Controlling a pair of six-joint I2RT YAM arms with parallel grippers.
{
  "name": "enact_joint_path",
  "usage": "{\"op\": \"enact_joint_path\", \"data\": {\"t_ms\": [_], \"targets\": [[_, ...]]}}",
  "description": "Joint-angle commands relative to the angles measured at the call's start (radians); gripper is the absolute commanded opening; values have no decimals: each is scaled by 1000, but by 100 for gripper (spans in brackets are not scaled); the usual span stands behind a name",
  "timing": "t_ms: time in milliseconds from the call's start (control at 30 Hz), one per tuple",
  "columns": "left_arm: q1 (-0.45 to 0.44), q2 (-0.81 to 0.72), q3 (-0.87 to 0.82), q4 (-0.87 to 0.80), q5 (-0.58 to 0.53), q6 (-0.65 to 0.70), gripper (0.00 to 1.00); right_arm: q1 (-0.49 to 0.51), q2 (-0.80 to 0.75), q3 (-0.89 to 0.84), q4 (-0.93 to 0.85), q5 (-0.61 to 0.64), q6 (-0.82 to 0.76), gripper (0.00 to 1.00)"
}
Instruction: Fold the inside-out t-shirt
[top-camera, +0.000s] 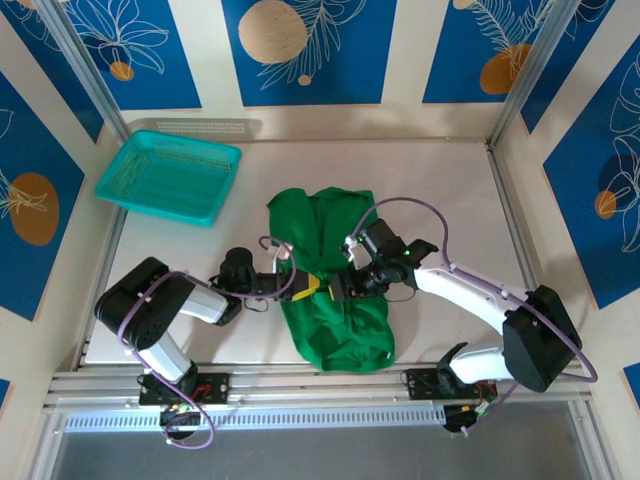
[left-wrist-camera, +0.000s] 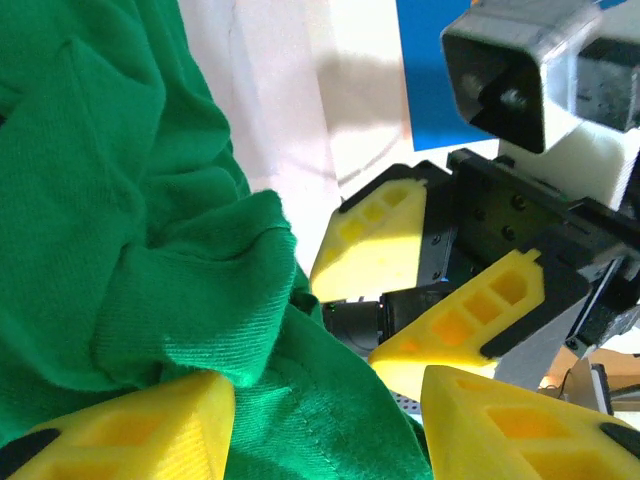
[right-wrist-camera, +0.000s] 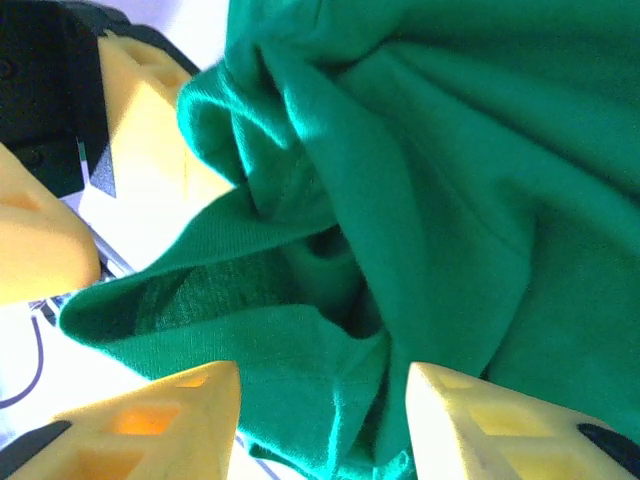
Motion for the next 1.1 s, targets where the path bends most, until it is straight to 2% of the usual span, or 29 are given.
{"op": "enact_joint_path", "data": {"t_ms": [0,133,200,267,367,433,500,633,733,800,867,900,1000,1067], "targets": [[-4,-11,-5,3,-4,33,52,17,-8,-34,34,-75,18,46],[-4,-66,0,-126,-24,96,52,18,2,-69,80,-81,59,45],[-4,-109,5,-219,-36,139,52,18,-3,-79,103,-95,66,41],[-4,-167,18,-358,-53,203,52,19,-18,-82,125,-129,56,26],[-4,-261,51,-593,-98,311,54,31,-66,-83,147,-188,9,10],[-4,-323,77,-735,-135,370,55,49,-99,-78,154,-232,-44,3],[-4,-384,107,-867,-176,422,57,78,-132,-72,153,-266,-98,0],[-5,-478,145,-1065,-236,474,58,188,-174,-85,142,-235,-196,0],[-9,-508,140,-1118,-229,478,58,269,-155,-146,182,-133,-214,0],[-28,-524,129,-1139,-238,491,58,326,-118,-208,250,-17,-194,0],[-60,-538,131,-1185,-283,512,58,376,-70,-257,334,3,-165,1],[-69,-542,133,-1206,-300,519,58,393,-57,-264,359,3,-152,4],[-88,-550,123,-1231,-330,517,58,416,-70,-270,389,-22,-135,25],[-98,-553,107,-1231,-352,514,57,406,-125,-263,365,-44,-154,32]]}}
